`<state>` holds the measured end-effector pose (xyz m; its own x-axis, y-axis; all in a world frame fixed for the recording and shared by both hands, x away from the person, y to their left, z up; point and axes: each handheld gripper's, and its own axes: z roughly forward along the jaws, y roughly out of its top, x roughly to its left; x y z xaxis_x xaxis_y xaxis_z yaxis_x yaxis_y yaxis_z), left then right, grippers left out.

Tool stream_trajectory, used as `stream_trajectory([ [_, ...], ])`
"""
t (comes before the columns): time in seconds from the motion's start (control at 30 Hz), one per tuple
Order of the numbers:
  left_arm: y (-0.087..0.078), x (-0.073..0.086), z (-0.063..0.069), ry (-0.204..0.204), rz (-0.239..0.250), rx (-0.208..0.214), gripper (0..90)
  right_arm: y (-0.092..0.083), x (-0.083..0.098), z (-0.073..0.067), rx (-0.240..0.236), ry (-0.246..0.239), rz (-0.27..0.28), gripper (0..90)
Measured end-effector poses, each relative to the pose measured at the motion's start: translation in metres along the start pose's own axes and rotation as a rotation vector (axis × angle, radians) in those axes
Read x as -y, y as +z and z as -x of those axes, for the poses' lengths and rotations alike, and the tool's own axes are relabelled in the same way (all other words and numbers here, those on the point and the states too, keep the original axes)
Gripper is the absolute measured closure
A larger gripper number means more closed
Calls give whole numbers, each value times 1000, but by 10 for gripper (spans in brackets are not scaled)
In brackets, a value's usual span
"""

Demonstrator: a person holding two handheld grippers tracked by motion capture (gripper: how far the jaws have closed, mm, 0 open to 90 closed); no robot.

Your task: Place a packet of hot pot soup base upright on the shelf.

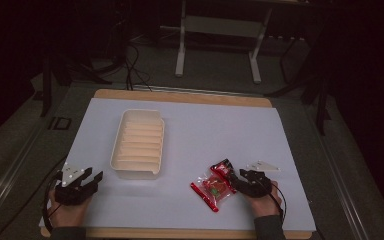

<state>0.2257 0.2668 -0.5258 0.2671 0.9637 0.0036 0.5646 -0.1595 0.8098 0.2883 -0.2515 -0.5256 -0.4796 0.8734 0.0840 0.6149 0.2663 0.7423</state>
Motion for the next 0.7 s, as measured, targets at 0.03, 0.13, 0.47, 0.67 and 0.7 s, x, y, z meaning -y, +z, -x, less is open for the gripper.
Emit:
stream_trajectory([
  [0.03,1,0,0,4,-3,0,569,1,0,0,-2,2,-1,527],
  [0.13,1,0,1,7,-8,4,566,3,-1,0,-11,9,-1,517],
  [0.47,3,0,2,21,-22,5,558,13,-4,-2,-31,27,-30,501],
  [0.67,3,0,3,30,-24,0,556,20,-4,0,-40,74,-62,508],
  [0.7,3,0,3,29,-22,1,556,21,-4,1,-45,83,-68,508],
])
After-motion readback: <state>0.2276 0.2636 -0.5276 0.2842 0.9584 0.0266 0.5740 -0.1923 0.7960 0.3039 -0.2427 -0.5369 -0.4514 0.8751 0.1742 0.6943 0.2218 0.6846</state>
